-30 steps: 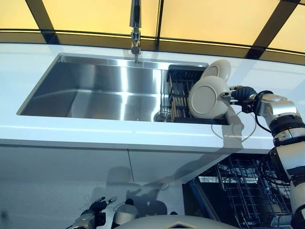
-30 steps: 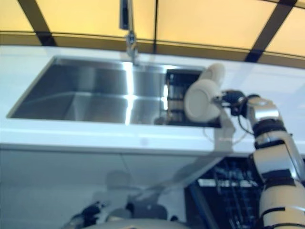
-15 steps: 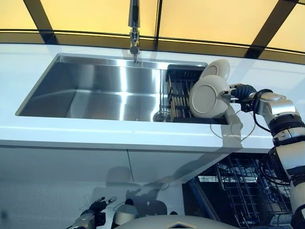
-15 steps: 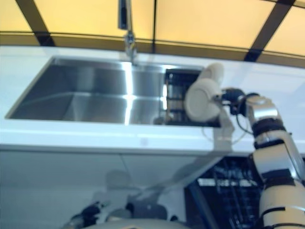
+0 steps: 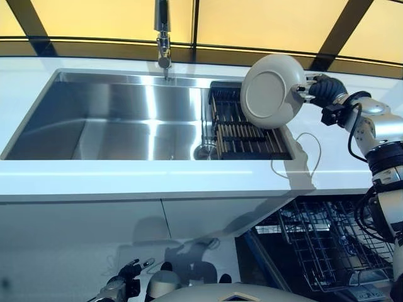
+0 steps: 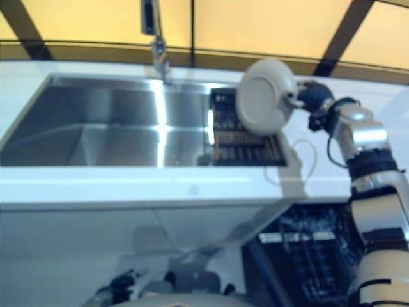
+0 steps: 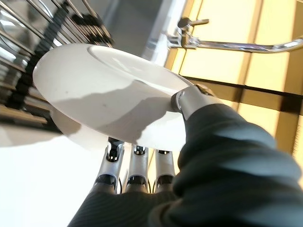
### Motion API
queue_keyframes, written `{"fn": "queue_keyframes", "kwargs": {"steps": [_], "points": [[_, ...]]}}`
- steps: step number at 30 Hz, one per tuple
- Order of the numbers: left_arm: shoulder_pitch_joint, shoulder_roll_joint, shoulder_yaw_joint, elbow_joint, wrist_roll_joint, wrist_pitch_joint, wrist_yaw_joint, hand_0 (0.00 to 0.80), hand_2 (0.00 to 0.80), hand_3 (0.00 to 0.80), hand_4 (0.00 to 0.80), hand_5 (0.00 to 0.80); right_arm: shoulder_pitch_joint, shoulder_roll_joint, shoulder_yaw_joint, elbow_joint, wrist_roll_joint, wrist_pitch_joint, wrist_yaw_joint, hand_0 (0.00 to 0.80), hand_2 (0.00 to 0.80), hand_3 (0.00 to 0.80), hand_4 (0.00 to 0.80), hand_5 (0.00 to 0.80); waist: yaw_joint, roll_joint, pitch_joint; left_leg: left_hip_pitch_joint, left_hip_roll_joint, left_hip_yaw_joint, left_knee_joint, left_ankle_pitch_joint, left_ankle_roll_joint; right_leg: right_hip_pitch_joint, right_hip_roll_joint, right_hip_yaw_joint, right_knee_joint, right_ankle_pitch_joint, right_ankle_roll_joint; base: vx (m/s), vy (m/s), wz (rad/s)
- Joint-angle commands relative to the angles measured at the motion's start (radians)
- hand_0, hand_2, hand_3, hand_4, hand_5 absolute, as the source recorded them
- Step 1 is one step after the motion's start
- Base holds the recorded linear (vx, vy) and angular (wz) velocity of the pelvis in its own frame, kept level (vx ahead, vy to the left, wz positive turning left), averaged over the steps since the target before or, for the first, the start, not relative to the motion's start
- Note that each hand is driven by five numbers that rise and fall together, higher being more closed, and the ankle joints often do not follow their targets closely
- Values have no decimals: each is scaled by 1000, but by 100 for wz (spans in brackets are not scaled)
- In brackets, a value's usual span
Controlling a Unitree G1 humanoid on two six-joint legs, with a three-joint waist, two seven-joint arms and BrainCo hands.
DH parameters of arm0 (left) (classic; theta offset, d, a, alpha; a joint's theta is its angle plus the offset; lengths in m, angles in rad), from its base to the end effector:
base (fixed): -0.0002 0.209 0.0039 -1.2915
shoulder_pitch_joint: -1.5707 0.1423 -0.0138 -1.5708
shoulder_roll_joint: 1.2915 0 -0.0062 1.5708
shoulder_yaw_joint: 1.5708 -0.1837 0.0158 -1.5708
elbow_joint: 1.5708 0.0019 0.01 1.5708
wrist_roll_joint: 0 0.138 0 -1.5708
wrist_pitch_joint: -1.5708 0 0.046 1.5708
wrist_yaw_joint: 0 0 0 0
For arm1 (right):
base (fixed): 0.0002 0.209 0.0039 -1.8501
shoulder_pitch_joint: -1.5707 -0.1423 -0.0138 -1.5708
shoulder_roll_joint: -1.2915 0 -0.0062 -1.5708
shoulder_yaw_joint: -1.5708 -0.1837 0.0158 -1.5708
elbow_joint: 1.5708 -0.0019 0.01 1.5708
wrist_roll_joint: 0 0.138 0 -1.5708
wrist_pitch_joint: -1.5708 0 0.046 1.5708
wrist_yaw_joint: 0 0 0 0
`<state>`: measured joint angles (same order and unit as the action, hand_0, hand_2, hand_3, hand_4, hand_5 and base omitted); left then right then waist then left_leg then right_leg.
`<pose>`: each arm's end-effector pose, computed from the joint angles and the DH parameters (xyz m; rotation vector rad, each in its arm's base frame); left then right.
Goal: Take plates into dishwasher
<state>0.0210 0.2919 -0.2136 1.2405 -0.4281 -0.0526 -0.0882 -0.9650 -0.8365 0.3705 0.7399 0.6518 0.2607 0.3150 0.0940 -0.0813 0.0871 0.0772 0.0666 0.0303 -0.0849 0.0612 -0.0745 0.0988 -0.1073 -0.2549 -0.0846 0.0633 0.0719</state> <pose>0.0632 0.2394 -0.1129 -0.0318 1.1864 0.1873 0.3322 -0.2807 0.2126 -0.2313 0.1182 0.1745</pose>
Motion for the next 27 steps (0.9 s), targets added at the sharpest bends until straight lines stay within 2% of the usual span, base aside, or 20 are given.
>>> {"fn": "queue_keyframes", "kwargs": {"steps": [1,7,12,21,27], "points": [[-49,10,-26,44,-54,-17,2,0,0,0,0,0,-157,-89,51,-16,45,-64,-51,800,800,800,800,800,-9,-46,-44,9,4,54,-2,-37,1,6,-28,52,-3,21,47,-21,32,-12],[-44,13,-2,42,-84,-25,10,0,0,0,0,0,-136,-182,49,-30,-26,-67,-62,800,800,800,800,800,-40,-55,-48,13,8,75,-2,-42,5,-7,-24,79,-3,31,52,-20,23,-14],[-42,19,44,44,-135,-24,22,0,0,0,0,0,-61,-273,19,-45,-57,-55,-19,800,800,800,800,800,-76,-61,-52,20,12,100,-2,-48,9,-17,-21,108,-3,38,58,-10,10,-23],[-54,35,96,33,-152,-8,38,0,0,0,0,0,203,-362,-151,-150,-99,-60,36,800,800,800,800,800,-144,-59,-44,31,16,131,-2,-54,15,-34,-14,158,-1,47,65,-15,2,-19],[-63,34,108,19,-149,1,40,0,0,0,0,0,395,-366,-281,-200,-132,-64,90,800,800,800,800,800,-178,-56,-40,37,19,150,-2,-61,20,-42,-12,180,3,49,68,-7,2,-16]]}}
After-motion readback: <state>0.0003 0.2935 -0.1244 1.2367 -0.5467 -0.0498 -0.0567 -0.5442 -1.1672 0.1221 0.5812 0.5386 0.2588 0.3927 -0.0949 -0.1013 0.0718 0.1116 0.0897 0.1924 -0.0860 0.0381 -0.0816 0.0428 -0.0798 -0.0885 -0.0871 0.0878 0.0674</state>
